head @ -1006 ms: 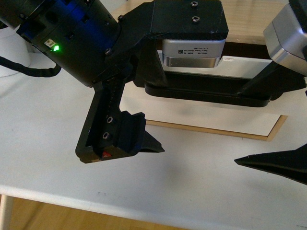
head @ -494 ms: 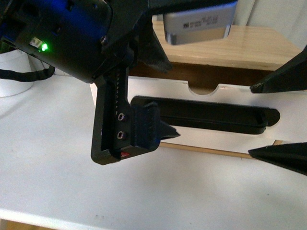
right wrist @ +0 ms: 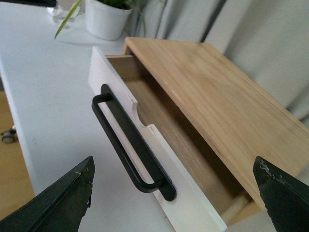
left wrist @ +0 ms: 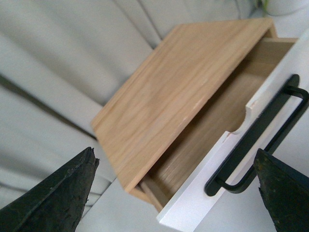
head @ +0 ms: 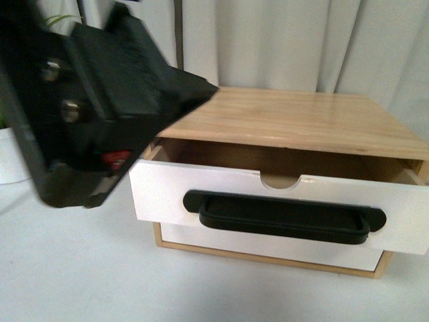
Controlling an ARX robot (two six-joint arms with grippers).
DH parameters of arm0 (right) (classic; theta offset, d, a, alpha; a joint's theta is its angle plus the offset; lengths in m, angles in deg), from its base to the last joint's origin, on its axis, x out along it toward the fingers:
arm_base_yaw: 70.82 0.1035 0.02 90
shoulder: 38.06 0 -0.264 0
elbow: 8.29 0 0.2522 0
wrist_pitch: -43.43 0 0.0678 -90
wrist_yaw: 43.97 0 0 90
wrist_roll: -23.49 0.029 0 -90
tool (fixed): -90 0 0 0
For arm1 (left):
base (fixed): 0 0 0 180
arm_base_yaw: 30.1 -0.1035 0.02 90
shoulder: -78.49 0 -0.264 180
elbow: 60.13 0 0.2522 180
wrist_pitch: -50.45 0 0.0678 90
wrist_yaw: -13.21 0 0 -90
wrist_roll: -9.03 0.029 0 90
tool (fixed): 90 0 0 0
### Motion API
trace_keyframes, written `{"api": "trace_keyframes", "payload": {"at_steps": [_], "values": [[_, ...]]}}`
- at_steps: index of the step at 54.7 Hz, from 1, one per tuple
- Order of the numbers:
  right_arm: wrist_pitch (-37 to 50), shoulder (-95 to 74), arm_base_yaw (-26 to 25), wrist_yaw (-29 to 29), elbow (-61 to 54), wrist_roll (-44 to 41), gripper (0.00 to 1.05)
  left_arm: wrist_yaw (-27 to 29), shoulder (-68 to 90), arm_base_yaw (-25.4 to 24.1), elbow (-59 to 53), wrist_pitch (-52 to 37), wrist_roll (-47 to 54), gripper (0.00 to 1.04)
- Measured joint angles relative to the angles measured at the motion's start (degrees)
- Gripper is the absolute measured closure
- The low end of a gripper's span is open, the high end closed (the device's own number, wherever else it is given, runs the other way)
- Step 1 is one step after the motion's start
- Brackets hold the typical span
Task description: Pull drawer
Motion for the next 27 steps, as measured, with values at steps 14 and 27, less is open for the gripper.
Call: {"api": "trace_keyframes", "payload": {"at_steps": [14,27], "values": [[1.2,18.5,-9.6,-1.9,-11.3,15.3,0.09,8.5,-14.8,-9.6,-18.4,-8.4,-15.6,0.06],[-5.6,36.2,-11.9,-8.5,-18.2,27.2,0.09,14.7,-28.7,-25.2,-32.7,-6.3,-32.9,0.06]]}}
